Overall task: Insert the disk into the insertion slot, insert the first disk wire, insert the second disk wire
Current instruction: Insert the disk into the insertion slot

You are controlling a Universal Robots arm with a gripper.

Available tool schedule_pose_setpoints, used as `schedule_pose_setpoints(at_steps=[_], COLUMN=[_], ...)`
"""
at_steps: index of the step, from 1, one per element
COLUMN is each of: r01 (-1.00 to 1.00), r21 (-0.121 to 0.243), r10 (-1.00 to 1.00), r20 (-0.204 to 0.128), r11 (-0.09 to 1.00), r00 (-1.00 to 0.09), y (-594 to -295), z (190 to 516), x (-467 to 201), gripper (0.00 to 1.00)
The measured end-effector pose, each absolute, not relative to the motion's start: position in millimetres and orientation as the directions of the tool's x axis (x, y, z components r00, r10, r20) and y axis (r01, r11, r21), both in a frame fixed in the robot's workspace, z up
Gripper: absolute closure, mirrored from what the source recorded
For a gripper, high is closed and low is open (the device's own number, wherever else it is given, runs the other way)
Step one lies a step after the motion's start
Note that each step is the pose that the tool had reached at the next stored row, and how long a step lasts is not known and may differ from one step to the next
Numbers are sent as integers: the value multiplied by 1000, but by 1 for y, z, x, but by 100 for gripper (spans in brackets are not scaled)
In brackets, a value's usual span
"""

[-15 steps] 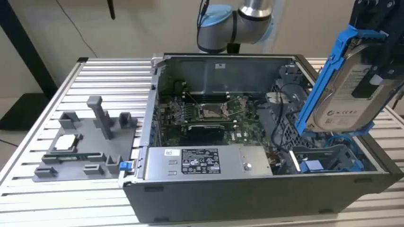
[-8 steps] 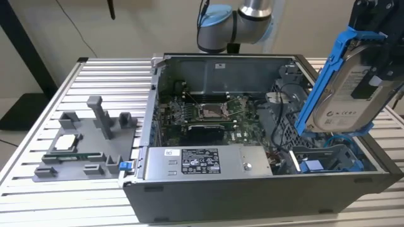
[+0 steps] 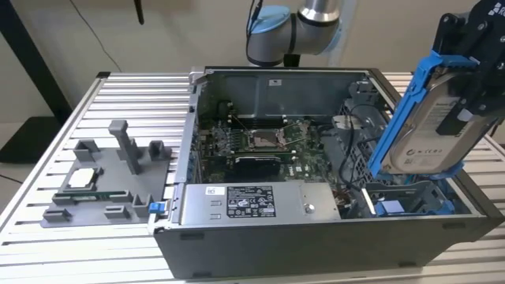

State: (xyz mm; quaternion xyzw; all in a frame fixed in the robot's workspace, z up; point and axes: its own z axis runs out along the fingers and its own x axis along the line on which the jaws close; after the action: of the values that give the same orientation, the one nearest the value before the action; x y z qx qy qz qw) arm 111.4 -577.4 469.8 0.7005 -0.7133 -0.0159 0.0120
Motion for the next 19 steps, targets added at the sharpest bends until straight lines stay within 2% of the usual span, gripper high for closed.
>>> schedule_pose_setpoints(at_steps=[5,9,19], r01=[-999,-999,-999], r21=[40,40,32], r10=[-1000,-998,-998], r20=[-24,-54,-55], r11=[17,16,24], r00=[-18,-18,-25], y=[-577,-579,-582], z=[464,462,446], x=[116,123,125], gripper=[100,100,100])
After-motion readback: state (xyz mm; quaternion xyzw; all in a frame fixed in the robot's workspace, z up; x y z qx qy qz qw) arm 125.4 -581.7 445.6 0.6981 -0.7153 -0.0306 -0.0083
